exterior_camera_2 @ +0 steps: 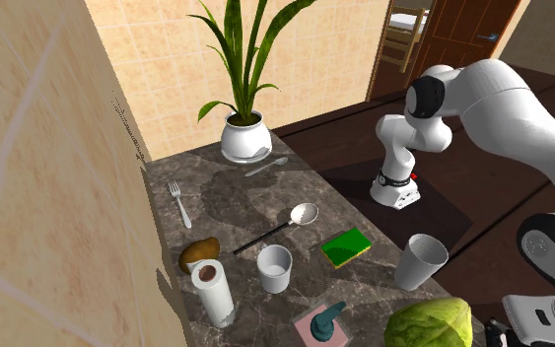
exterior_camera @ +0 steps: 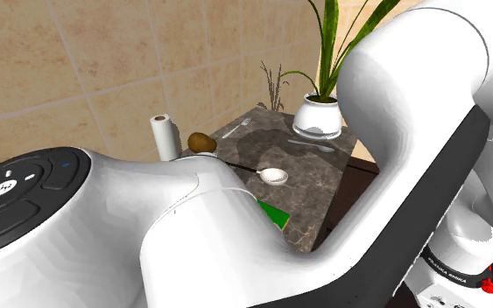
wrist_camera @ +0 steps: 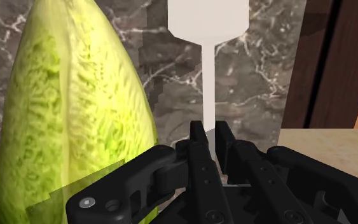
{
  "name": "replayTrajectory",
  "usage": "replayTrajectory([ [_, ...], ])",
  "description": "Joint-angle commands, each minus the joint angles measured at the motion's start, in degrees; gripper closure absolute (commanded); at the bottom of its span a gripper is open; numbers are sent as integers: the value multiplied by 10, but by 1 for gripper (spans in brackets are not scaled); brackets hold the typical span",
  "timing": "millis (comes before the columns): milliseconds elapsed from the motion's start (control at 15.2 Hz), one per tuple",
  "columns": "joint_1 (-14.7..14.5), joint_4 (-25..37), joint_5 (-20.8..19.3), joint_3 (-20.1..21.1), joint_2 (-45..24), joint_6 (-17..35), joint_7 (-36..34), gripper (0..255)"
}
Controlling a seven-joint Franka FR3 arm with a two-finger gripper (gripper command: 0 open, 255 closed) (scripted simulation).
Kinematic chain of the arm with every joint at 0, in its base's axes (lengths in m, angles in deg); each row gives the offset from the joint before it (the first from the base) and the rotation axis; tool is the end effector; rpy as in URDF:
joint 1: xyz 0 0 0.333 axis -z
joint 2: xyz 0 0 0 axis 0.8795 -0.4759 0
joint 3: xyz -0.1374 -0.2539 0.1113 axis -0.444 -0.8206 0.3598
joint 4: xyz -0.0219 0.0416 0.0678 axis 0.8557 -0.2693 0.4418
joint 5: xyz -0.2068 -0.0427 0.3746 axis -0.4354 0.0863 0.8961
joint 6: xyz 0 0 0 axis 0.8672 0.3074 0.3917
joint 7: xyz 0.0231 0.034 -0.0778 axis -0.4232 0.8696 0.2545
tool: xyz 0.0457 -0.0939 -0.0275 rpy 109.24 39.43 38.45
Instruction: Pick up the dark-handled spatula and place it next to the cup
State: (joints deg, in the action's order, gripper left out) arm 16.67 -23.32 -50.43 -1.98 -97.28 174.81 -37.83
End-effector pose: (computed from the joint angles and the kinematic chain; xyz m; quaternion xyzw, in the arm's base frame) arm 0.2923 0.6603 0.3799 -0.9940 -0.1043 -0.0329 0.0035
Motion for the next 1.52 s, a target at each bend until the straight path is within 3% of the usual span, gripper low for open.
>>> replayTrajectory([
  [0,-1,-8,-3,-2,-5,13,-3,255],
  [462,-3,-35,-16,-9,-26,59,-14,255],
  [990,-3,-35,-16,-9,-26,59,-14,255],
  [1056,-3,-35,-16,-9,-26,59,-14,0],
  [1452,-2,-29,-12,-6,-18,45,-11,0],
])
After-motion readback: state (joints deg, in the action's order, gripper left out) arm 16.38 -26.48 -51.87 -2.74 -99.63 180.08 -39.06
